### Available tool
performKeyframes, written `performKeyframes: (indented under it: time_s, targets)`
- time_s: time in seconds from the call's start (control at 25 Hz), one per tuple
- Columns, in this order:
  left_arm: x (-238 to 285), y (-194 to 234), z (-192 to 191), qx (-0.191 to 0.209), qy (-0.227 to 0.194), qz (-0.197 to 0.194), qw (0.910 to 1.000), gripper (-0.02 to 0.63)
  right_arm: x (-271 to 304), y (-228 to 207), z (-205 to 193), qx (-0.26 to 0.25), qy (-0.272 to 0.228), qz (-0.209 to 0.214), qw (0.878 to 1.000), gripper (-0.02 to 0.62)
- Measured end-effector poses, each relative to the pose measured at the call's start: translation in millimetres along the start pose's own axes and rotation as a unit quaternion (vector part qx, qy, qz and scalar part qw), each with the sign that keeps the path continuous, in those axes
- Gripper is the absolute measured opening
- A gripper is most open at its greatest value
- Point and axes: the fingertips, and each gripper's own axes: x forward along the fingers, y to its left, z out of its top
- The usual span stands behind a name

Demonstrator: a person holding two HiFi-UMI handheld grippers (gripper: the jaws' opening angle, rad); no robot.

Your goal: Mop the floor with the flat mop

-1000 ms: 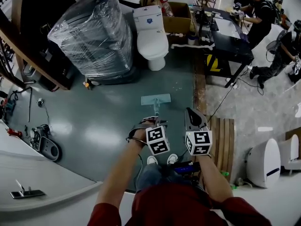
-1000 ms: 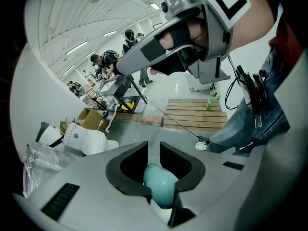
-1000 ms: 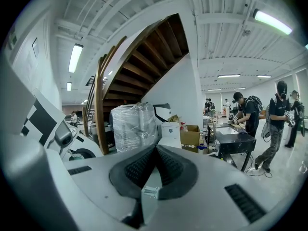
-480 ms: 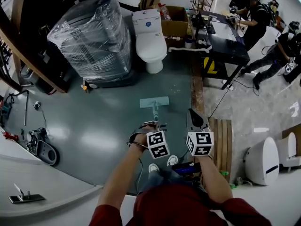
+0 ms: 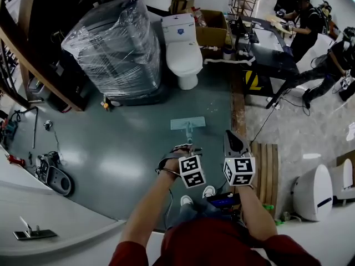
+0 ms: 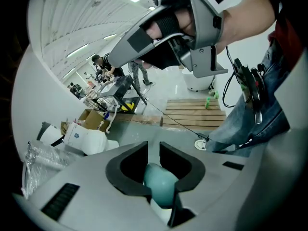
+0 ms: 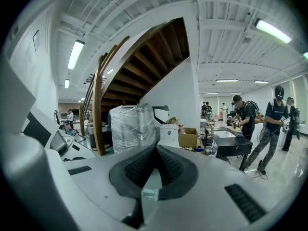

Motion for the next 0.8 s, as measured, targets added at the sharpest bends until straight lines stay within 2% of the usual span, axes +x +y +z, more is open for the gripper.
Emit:
performKeyframes:
  time_s: [0.64, 0.8]
  targets:
    - [7, 7, -12, -0.008, 0.003, 0.014, 0.9999, 0.072, 12, 14, -13, 0.002, 0.013, 0.015, 1.000, 0.017]
    - [15, 21, -13, -0.017, -0.001, 0.021, 0.9996, 0.072, 20, 11, -15, 0.003, 0.014, 0.017, 1.000, 0.017]
